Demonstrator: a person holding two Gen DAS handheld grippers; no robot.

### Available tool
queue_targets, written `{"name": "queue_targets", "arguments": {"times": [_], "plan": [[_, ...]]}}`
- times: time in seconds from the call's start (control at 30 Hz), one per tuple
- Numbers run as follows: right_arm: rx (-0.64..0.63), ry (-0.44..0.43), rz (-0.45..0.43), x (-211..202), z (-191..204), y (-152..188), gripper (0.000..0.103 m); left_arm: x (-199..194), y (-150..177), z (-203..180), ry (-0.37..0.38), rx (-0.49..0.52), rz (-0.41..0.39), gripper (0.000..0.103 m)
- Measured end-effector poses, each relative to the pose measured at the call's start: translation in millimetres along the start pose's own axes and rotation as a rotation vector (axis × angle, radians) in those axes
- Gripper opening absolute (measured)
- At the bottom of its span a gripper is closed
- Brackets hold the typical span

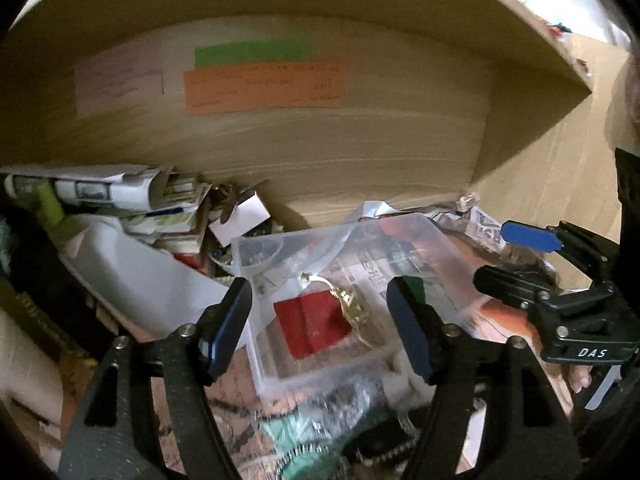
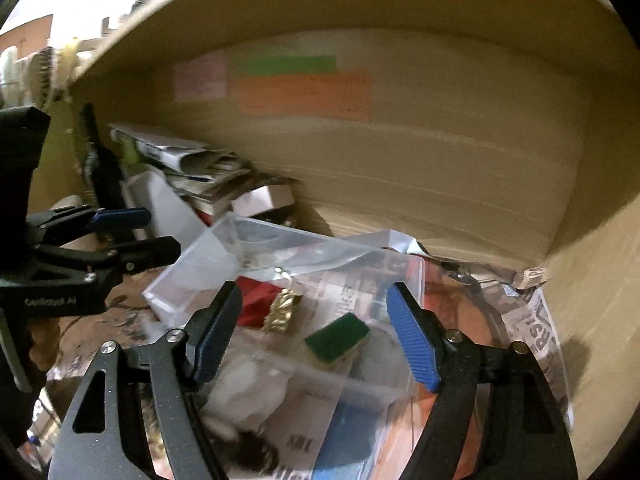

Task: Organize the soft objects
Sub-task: 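Lift both open tools out of the clear box, then grasp the black knit cap with the right tool while the left tool grasps the floral scrunchie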

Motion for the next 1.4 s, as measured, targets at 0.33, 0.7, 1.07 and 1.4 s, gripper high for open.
{"name": "queue_targets", "arguments": {"times": [0.33, 0.7, 1.07, 1.4], "plan": [[-0.006, -0.069, 0.026, -16, 26, 42, 0.072, -20, 52, -9, 0.026, 0.003, 0.055, 0.07], [0.076, -0.156, 0.135, 11, 36, 87, 0.071, -14, 111, -22, 0.091, -0.027, 0.142, 0.07], [0.095, -0.14, 0.127, 13, 33, 96, 0.027, 3, 149, -51, 0.148, 0.005, 0.23, 0.04], [0.109, -0.112, 0.041, -11, 24, 89, 0.015, -12, 143, -42, 0.123, -0.013, 0.165, 0.011]]}}
Point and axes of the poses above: each gripper's, at about its wrist camera, not at the fingertips, and x roughly the way its jaws point, z to its left, y to its underside, the point moved 7 cm from there along x, roughly the way its jaws point, and after that the axes turned 5 degrees about z, right-handed, at the moved point
